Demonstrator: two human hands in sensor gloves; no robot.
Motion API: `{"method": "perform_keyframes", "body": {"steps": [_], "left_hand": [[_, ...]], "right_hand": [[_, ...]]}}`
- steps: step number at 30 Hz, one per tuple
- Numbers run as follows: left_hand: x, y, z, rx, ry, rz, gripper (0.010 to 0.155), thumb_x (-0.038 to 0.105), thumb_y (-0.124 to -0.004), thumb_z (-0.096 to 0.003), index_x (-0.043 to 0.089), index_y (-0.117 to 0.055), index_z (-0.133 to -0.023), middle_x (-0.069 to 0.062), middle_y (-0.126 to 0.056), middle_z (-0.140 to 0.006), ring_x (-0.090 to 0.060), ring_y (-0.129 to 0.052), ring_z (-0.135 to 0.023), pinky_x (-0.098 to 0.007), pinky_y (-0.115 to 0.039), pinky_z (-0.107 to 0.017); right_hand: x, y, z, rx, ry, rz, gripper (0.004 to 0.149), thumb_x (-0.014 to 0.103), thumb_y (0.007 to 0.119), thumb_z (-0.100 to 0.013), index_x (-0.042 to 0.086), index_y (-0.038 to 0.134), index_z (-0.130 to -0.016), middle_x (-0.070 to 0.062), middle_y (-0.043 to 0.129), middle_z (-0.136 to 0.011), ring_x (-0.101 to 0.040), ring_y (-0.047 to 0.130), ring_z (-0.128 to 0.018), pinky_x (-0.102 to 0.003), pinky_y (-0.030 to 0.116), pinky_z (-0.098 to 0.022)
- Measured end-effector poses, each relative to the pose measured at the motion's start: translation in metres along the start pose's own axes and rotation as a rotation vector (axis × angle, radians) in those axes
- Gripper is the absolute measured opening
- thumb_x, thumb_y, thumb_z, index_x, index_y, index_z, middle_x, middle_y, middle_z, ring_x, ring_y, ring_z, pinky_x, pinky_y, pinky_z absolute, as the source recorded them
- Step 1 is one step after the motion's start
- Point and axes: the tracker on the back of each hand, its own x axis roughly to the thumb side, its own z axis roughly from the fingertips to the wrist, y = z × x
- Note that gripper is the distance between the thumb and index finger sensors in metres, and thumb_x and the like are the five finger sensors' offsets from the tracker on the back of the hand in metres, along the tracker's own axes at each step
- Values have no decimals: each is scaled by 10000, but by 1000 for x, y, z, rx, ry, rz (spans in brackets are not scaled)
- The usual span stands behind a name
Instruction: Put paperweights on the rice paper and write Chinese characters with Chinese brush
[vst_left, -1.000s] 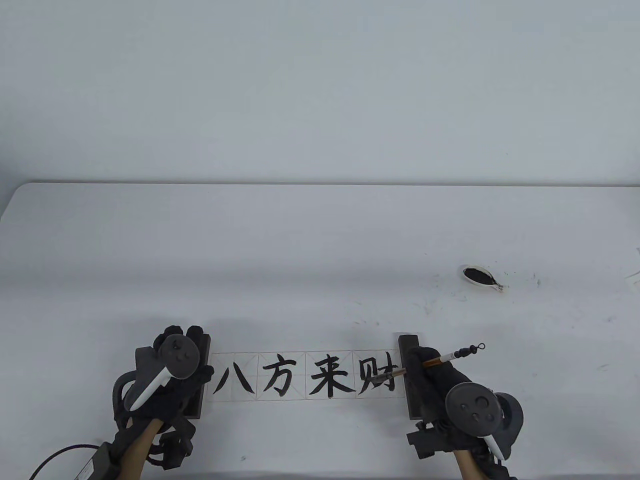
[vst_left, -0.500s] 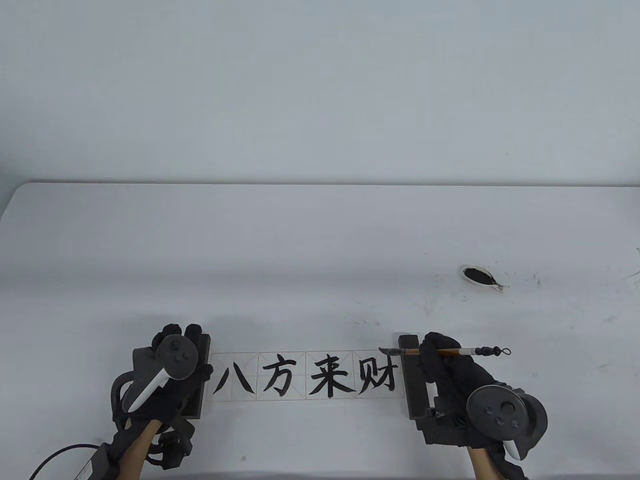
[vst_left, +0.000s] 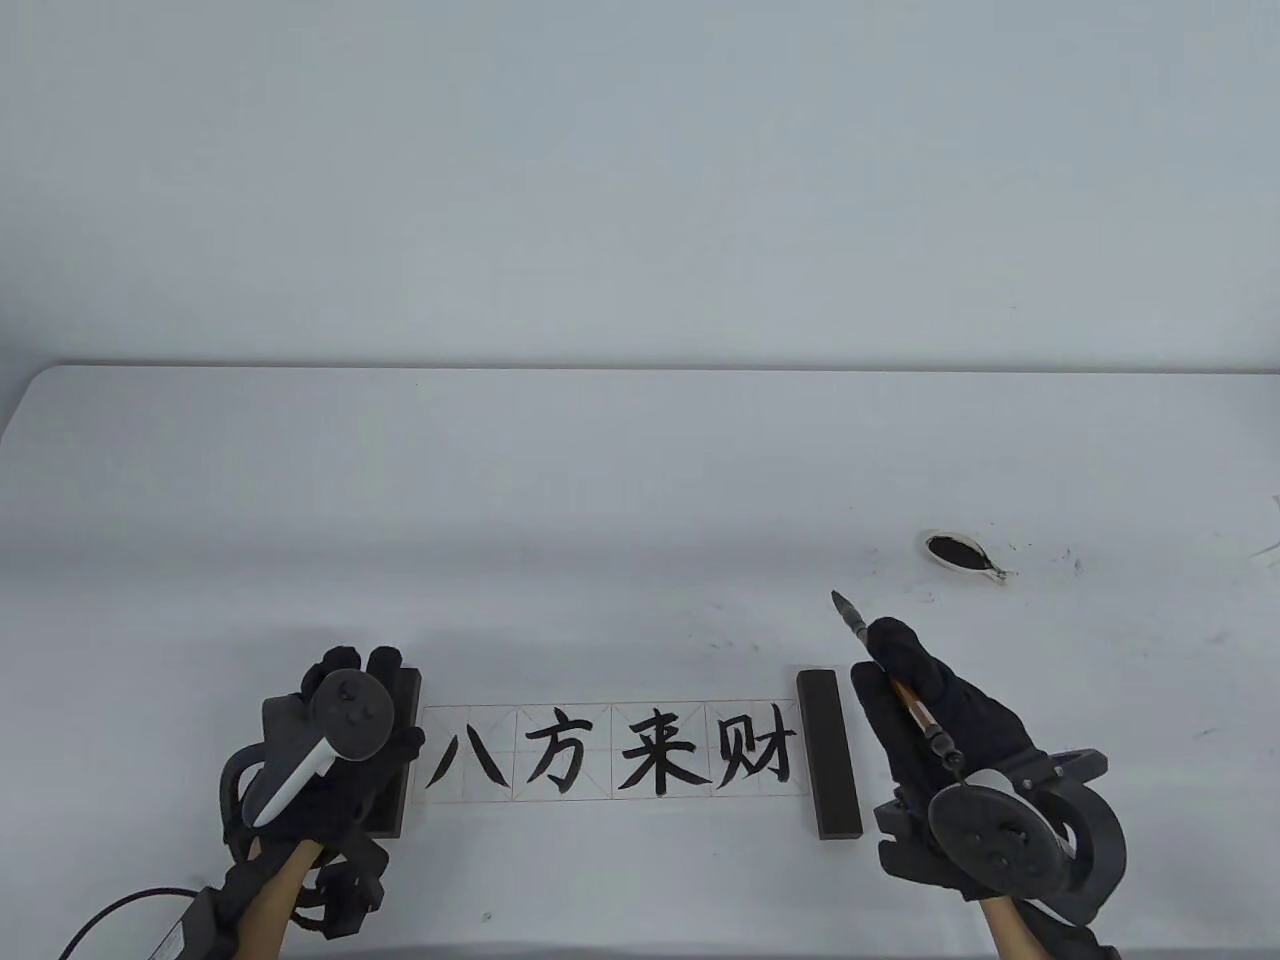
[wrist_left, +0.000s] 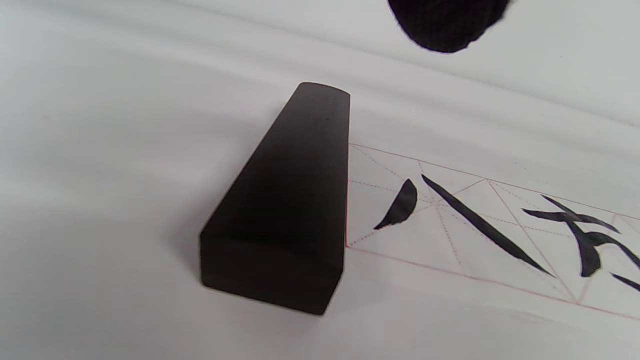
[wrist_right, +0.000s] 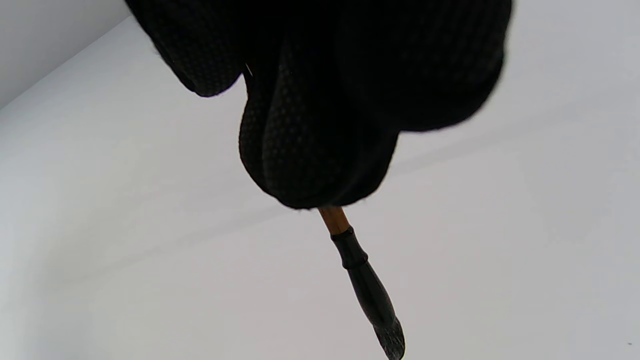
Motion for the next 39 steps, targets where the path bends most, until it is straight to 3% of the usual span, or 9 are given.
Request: {"method": "perform_keyframes", "body": {"steps": [9, 18, 26, 39], "left_hand": [[0, 0, 0, 1, 0, 1, 825, 530, -590, -528, 397, -68, -1152, -85, -38, -1251, -376, -127, -1197, -520, -138, -860], [0, 0, 0, 1, 0, 1, 823, 529, -589, -529, 400, -67, -1151, -76, -35, -1252, -372, -128, -1198, -519, -136, -861], [0, 0, 0, 1, 0, 1, 825, 530, -589, -529, 399, -63, -1151, -75, -33, -1252, -372, -123, -1198, -519, -133, -861], [0, 1, 1, -12, 5, 3, 825, 530, -589, -528, 399, -64, -1151, -78, -31, -1251, -371, -123, -1198, -520, -132, -861]], "right_hand": [[-2, -5, -13, 46, -37, 172, 443, 276, 768, -529, 57, 758, -914, -146, 1004, -639, -211, 1057, -448, -296, 902, -278], [-25, 5, -26, 234, 37, 303, 585, 244, 751, -544, 27, 551, -1049, -208, 820, -917, -307, 927, -764, -394, 851, -478], [-59, 47, -19, 467, 61, 493, 684, 231, 727, -553, -29, 391, -1089, -280, 652, -1026, -377, 788, -902, -462, 786, -576], [-111, 124, 10, 726, 112, 751, 719, 205, 705, -557, -68, 291, -1077, -324, 561, -1041, -412, 719, -922, -507, 719, -626]]}}
